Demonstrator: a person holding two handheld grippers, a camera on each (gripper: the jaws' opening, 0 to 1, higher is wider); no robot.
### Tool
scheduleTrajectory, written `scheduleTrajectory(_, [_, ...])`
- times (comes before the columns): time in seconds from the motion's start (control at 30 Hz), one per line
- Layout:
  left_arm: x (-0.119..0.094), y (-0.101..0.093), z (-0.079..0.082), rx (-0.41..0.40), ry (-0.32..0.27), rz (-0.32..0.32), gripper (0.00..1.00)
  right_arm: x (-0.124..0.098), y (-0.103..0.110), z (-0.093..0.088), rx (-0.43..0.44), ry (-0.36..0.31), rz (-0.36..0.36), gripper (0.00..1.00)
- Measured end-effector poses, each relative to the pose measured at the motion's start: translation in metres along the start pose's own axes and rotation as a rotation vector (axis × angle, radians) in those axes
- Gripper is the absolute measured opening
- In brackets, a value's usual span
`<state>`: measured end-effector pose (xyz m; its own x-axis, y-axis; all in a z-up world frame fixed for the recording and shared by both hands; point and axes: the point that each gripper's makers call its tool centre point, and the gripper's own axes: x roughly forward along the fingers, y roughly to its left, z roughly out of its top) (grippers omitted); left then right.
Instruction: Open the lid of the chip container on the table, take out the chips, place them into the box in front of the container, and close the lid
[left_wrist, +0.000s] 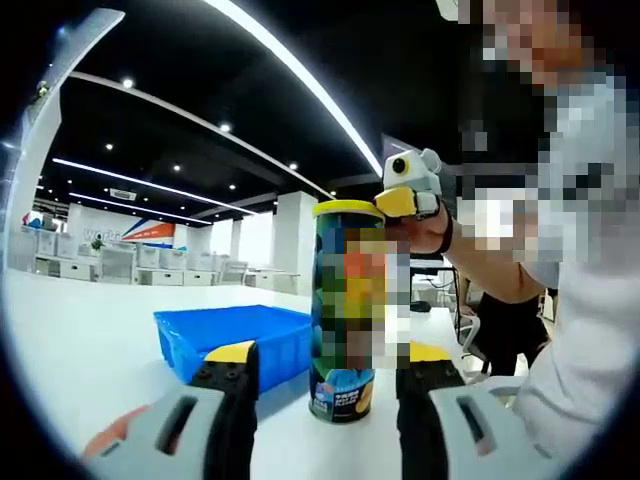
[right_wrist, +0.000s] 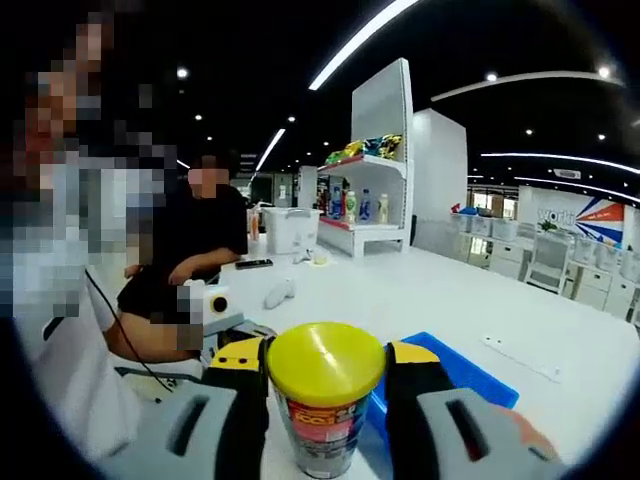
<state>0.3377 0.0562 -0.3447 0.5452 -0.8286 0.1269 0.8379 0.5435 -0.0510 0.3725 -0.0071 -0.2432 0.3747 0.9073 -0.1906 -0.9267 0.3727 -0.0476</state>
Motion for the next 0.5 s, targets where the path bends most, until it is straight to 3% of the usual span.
scheduleTrajectory(0.33, [-0.001, 0.001, -0.002, 0.002, 0.005, 0.004, 0.55, 0.002, 0.003, -0.010, -0.057, 0.042, 0.008, 0.48])
scheduleTrajectory(0.5, [0.000, 0.002, -0.001, 0.005, 0.005, 0.004, 0.55, 0.002, 0.005, -0.011, -0.080, 0.030, 0.016, 0.50])
